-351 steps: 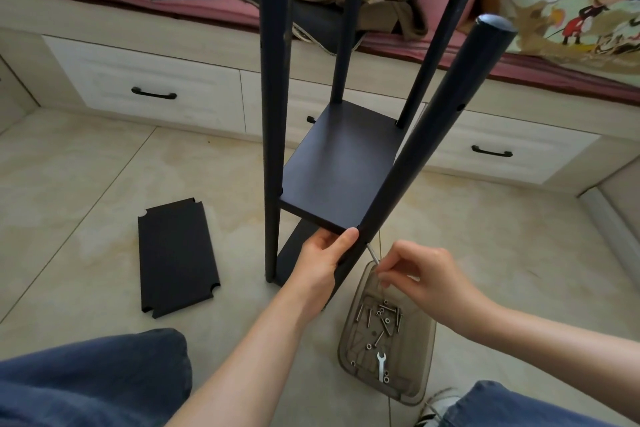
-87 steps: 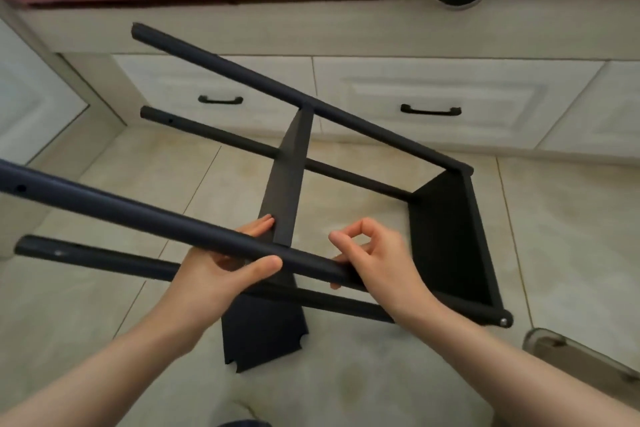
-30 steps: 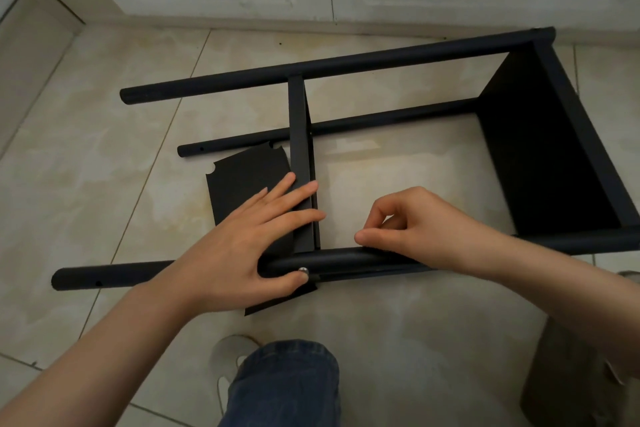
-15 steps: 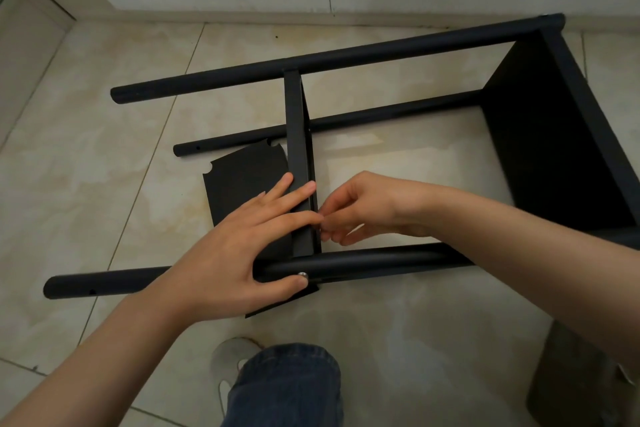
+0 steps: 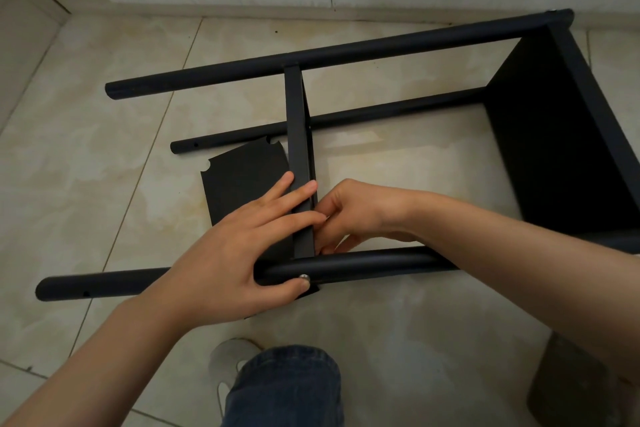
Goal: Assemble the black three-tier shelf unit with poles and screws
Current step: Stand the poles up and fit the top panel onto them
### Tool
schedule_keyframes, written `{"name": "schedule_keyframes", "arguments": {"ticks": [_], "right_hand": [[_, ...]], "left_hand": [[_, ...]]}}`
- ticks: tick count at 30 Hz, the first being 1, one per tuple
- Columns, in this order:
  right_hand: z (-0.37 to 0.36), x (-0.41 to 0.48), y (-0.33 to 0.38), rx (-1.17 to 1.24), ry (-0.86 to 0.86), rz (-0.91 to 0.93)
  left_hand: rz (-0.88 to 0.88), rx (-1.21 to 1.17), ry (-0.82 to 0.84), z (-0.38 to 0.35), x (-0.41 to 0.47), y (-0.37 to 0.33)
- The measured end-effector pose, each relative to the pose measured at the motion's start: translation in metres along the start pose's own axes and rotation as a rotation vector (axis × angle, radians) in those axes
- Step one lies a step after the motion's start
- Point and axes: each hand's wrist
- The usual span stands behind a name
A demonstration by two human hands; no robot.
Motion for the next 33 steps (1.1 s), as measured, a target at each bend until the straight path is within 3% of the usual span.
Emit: {"name": "schedule_keyframes", "arguments": {"ticks": [5,12,33], "right_hand": [[0.004,-0.004,-0.004,0.046,0.040,0.013],[-0.003,0.002,-0.003,-0.022,-0.034,0.020],[0.008,0.005,-0.002,0.082,0.221,-0.098]], "left_hand": [[-0.003,0.021,0.006,0.000,0.000,0.000],[0.003,0.026,0.000,0.000,-0.001,0.000],[0.003,0.026,0.004,-0.001,-0.001,0.000]]}}
Point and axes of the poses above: each hand's wrist, its own x-axis towards the middle knuckle, its own z-axis out of the back of the hand, y = z × x, and after that the axes turned 15 degrees about -x, right-handed
